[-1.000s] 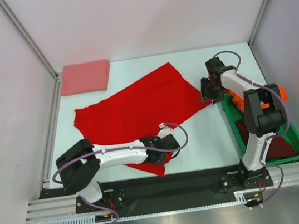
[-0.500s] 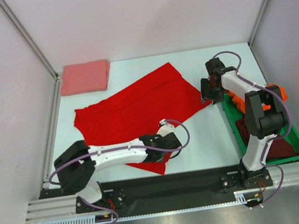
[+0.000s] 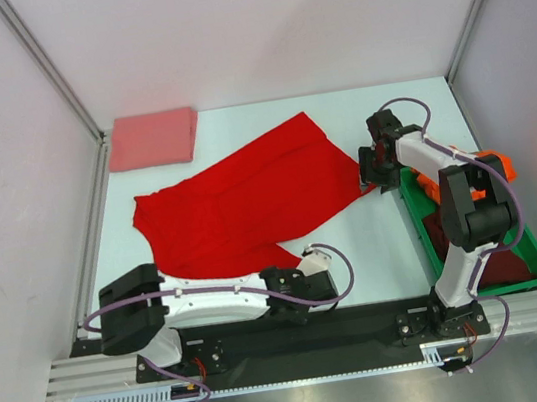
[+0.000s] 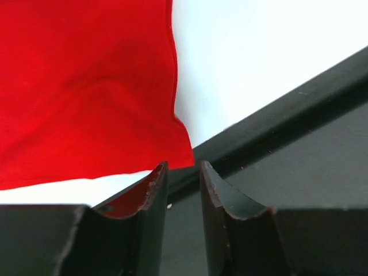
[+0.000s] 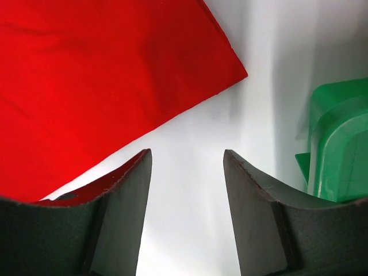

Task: Fold and stack the t-shirts
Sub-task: Fold the tshirt

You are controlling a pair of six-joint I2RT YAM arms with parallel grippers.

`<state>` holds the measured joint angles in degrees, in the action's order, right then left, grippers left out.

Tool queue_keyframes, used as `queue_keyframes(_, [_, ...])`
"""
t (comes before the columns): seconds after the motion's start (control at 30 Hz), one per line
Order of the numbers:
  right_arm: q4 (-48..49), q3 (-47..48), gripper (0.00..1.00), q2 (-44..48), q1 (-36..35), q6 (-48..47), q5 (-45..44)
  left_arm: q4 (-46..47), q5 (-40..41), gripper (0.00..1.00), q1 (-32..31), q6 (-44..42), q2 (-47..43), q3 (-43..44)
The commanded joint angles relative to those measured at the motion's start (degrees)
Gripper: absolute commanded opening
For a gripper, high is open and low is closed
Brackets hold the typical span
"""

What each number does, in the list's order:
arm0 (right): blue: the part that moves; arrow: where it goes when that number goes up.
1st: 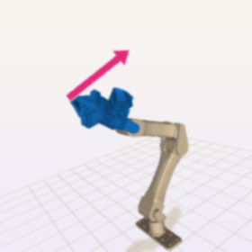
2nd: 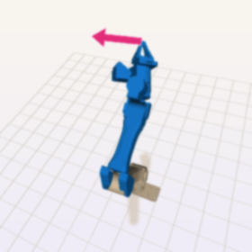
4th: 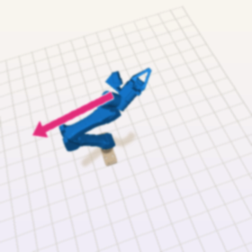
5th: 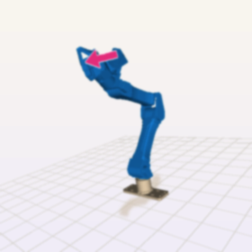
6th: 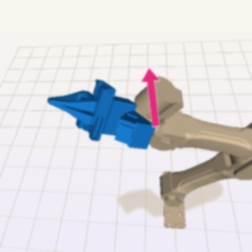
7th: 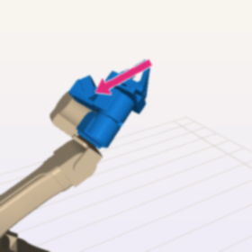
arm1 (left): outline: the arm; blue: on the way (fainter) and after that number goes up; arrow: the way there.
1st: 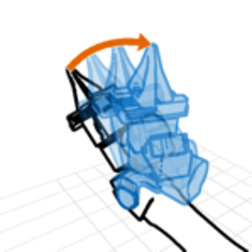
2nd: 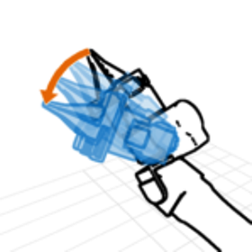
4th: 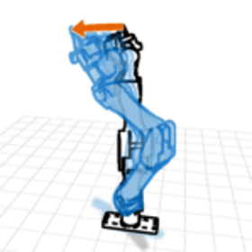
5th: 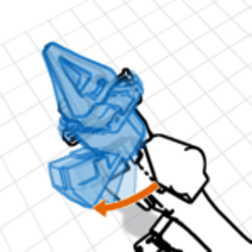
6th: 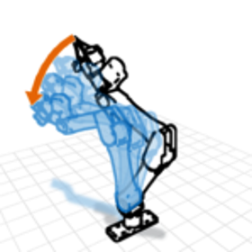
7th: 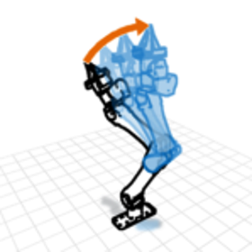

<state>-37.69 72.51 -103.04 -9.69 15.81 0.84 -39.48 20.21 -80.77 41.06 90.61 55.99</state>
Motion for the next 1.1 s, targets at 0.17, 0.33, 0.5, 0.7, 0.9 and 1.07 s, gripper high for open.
queue_keyframes(0.17, [0.60, -0.09, 0.58, 3.46, -0.50, -0.61, -0.31, 5.21, -1.93, 0.38, -0.26, 1.30, 5.02, -2.20])
queue_keyframes(0.33, [0.78, 0.00, 0.58, 3.64, -0.33, -0.43, 0.03, 4.42, -0.87, 0.39, -0.26, 1.92, 4.93, -2.81])
queue_keyframes(0.5, [0.87, 0.00, 0.58, 3.11, -0.50, -0.26, 0.13, 4.33, -1.04, 0.36, -0.26, 2.18, 6.51, -3.25])
queue_keyframes(0.7, [0.69, 0.35, 0.58, 2.94, 0.90, -0.17, -0.23, 5.21, 0.79, 0.06, -0.35, 3.59, 5.55, -7.56])
queue_keyframes(0.9, [0.95, 2.63, 0.58, 0.04, 3.54, 0.71, 0.30, 1.43, 4.40, 0.00, -0.61, 4.38, 1.08, -6.42])
queue_keyframes(1.07, [0.34, 7.20, 0.57, -5.05, 4.42, 0.53, -0.49, -2.78, 7.65, 0.00, -0.61, 4.47, -4.20, -4.66])
